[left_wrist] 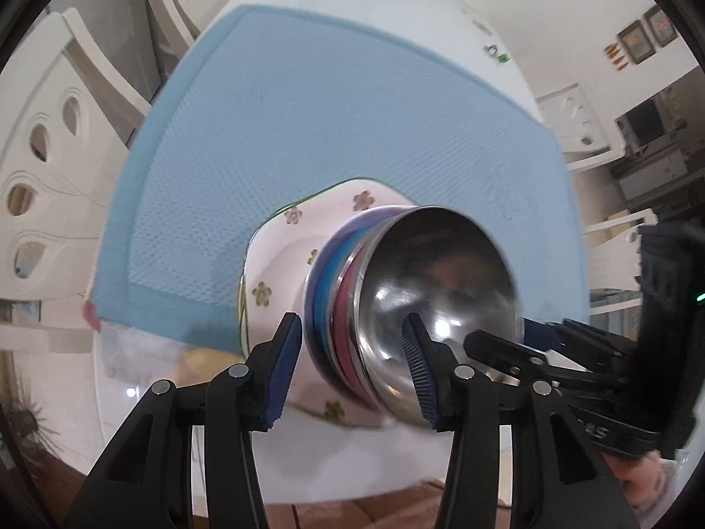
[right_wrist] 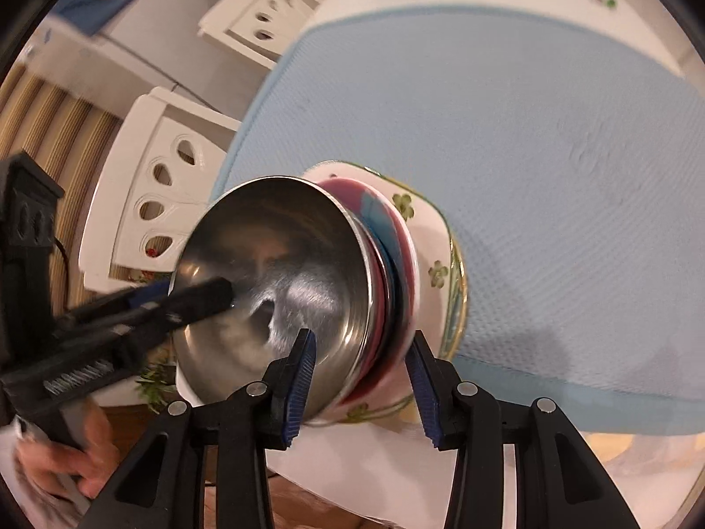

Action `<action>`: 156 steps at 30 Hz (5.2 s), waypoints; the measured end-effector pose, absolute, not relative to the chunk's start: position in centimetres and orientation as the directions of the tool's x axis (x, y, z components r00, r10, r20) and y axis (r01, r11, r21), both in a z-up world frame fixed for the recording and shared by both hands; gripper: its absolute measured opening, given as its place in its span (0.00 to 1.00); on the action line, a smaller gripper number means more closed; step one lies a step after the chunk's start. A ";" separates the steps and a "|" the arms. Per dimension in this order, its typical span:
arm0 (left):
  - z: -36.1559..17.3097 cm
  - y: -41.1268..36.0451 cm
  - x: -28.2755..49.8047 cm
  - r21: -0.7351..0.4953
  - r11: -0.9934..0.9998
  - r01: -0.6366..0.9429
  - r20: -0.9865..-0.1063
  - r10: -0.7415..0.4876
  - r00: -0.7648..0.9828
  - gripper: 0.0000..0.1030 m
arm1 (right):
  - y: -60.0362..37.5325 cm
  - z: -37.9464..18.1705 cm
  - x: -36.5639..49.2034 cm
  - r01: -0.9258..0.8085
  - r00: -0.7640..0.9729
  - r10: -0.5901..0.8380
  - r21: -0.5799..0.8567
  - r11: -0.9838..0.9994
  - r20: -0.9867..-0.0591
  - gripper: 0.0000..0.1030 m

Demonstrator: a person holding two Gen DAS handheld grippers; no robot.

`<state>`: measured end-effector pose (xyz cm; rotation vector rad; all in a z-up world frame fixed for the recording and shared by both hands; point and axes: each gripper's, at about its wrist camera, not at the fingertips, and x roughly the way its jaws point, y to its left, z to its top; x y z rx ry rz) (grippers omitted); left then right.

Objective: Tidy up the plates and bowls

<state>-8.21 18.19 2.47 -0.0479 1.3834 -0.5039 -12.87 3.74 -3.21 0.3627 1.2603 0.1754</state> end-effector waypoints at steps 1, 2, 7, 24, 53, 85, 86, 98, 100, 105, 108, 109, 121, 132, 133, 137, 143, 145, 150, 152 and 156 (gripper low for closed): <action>3.4 18.6 -8.7 -0.321 0.891 0.322 -0.920 -0.374 0.119 0.43 | 3.8 -2.9 -13.4 0.049 0.316 0.325 0.358 0.932 -0.891 0.41; 4.1 19.0 -9.2 -0.308 0.892 0.330 -0.919 -0.369 0.139 0.44 | 4.0 -2.5 -14.1 0.026 0.336 0.326 0.355 0.935 -0.884 0.41; 4.9 20.1 -10.1 -0.235 0.900 0.367 -0.933 -0.314 0.174 0.68 | 5.2 -0.2 -17.1 -0.082 0.472 0.311 0.310 0.947 -0.825 0.71; 0.8 21.8 -11.0 -0.124 0.928 0.351 -0.949 -0.214 0.232 0.99 | 9.4 -2.2 -16.0 -0.179 0.438 0.173 0.103 0.978 -0.882 1.00; -0.1 21.1 -10.8 -0.124 0.917 0.380 -0.955 -0.214 0.205 0.99 | 10.0 -2.7 -15.5 -0.180 0.430 0.133 0.060 0.982 -0.893 1.00; -0.4 21.4 -10.7 -0.151 0.927 0.342 -0.957 -0.224 0.185 0.99 | 9.7 -2.8 -15.8 -0.168 0.431 0.134 0.066 0.984 -0.892 1.00; -0.4 21.3 -10.7 -0.150 0.927 0.344 -0.957 -0.223 0.184 0.99 | 9.7 -2.8 -15.8 -0.167 0.431 0.133 0.066 0.984 -0.892 1.00; -0.4 21.5 -10.9 -0.130 0.928 0.348 -0.963 -0.202 0.179 0.99 | 9.7 -3.0 -15.9 -0.150 0.424 0.124 0.066 0.987 -0.897 1.00; -0.3 21.5 -11.0 -0.128 0.928 0.349 -0.963 -0.201 0.180 0.99 | 9.7 -3.0 -15.9 -0.149 0.424 0.122 0.064 0.987 -0.897 1.00; -0.3 21.6 -11.2 -0.129 0.927 0.352 -0.963 -0.202 0.177 0.99 | 9.9 -3.1 -16.0 -0.149 0.421 0.119 0.061 0.987 -0.899 1.00; -0.4 21.6 -11.1 -0.132 0.927 0.350 -0.964 -0.203 0.174 0.99 | 9.9 -3.1 -16.0 -0.148 0.420 0.118 0.061 0.987 -0.900 1.00; -0.4 21.6 -11.2 -0.129 0.928 0.350 -0.964 -0.200 0.175 0.99 | 9.9 -3.1 -16.0 -0.148 0.420 0.119 0.061 0.987 -0.900 1.00; -0.2 21.2 -11.6 -0.126 0.919 0.373 -0.962 -0.205 0.181 0.99 | 9.8 -3.1 -16.0 -0.142 0.419 0.111 0.055 0.988 -0.901 1.00; -0.4 21.3 -11.4 -0.126 0.918 0.376 -0.963 -0.204 0.177 0.99 | 9.8 -3.2 -15.8 -0.148 0.410 0.113 0.057 0.987 -0.905 1.00; -0.4 21.3 -11.4 -0.126 0.918 0.376 -0.963 -0.204 0.178 0.99 | 9.8 -3.3 -15.8 -0.149 0.409 0.113 0.056 0.987 -0.905 1.00; -0.4 21.2 -11.5 -0.126 0.918 0.376 -0.963 -0.204 0.177 0.99 | 9.7 -3.3 -15.8 -0.149 0.409 0.113 0.056 0.987 -0.905 1.00; -0.5 21.0 -11.5 -0.126 0.915 0.383 -0.964 -0.204 0.172 0.99 | 9.7 -3.4 -15.7 -0.150 0.406 0.120 0.064 0.987 -0.906 1.00; -0.5 20.9 -11.6 -0.123 0.915 0.385 -0.964 -0.202 0.174 0.99 | 9.7 -3.4 -15.7 -0.151 0.408 0.121 0.064 0.986 -0.905 1.00; -0.5 20.8 -11.6 -0.123 0.916 0.383 -0.964 -0.202 0.173 0.99 | 9.5 -3.5 -15.8 -0.145 0.407 0.122 0.068 0.987 -0.905 1.00; -0.5 20.8 -11.5 -0.123 0.916 0.381 -0.963 -0.203 0.178 0.99 | 9.4 -3.5 -15.8 -0.144 0.405 0.122 0.069 0.987 -0.906 1.00; -0.5 20.7 -11.4 -0.118 0.917 0.380 -0.963 -0.199 0.183 0.99 | 9.2 -3.5 -15.8 -0.149 0.403 0.125 0.070 0.986 -0.907 1.00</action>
